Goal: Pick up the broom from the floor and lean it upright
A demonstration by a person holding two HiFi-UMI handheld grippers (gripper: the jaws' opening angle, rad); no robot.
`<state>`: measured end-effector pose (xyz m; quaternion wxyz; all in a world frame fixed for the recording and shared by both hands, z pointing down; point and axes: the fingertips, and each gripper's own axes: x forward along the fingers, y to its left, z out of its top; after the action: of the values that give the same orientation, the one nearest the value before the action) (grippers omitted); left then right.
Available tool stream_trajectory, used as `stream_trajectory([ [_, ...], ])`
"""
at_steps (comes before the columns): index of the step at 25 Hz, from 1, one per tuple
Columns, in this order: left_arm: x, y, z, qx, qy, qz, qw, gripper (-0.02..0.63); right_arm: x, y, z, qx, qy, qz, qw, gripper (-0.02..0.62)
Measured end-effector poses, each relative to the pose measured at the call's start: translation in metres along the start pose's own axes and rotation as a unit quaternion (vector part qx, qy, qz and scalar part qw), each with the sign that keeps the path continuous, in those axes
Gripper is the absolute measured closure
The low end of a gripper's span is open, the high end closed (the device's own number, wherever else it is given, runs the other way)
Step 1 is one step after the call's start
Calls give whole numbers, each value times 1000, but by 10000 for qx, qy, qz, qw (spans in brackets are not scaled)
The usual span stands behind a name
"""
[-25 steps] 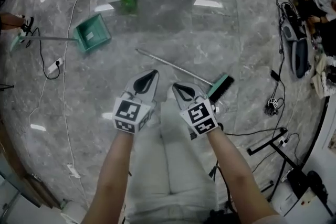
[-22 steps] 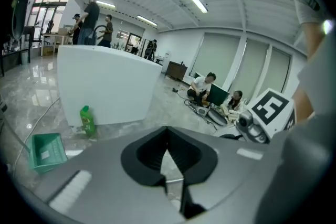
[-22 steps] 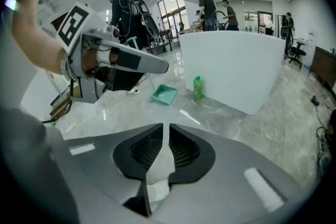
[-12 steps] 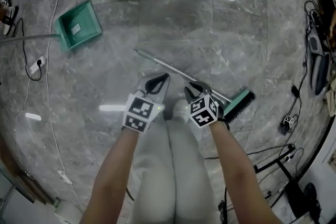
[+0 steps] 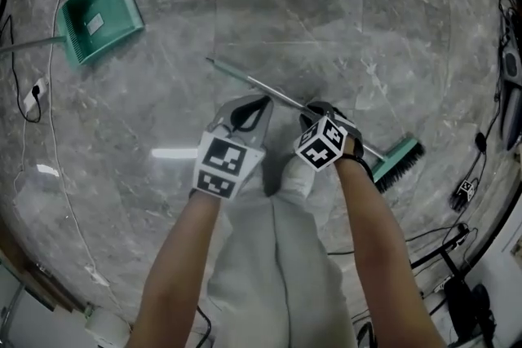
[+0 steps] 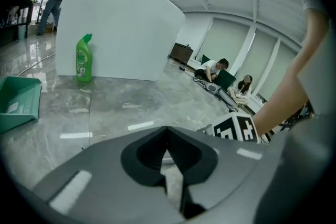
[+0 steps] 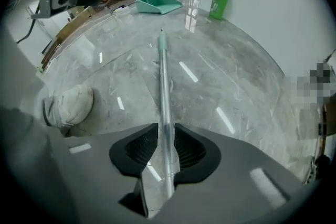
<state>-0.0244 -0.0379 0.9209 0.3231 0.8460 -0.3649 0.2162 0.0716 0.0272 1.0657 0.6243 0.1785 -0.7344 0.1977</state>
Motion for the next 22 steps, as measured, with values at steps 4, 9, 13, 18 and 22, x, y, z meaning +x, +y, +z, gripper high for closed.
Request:
stream_trajectory([
  [4, 12, 11, 1, -147, -1, 36, 9999, 607, 21, 1, -2, 99, 184, 175, 9996, 502],
  [9, 15, 19, 19, -105, -49, 77, 9999, 607, 19, -1, 1, -190, 186, 39, 9996, 520],
  [13, 4, 10, 50, 10, -188, 117, 9998, 607, -20, -9, 12, -71, -365, -163, 9992, 520],
  [18, -21, -19, 106, 252, -460, 79, 9986, 607, -94, -24, 32, 169, -1073, -403, 9933, 520],
  [22, -35, -38, 151, 568, -599, 90, 9965, 607, -145, -50, 48, 461, -1459, -726, 9856, 522],
])
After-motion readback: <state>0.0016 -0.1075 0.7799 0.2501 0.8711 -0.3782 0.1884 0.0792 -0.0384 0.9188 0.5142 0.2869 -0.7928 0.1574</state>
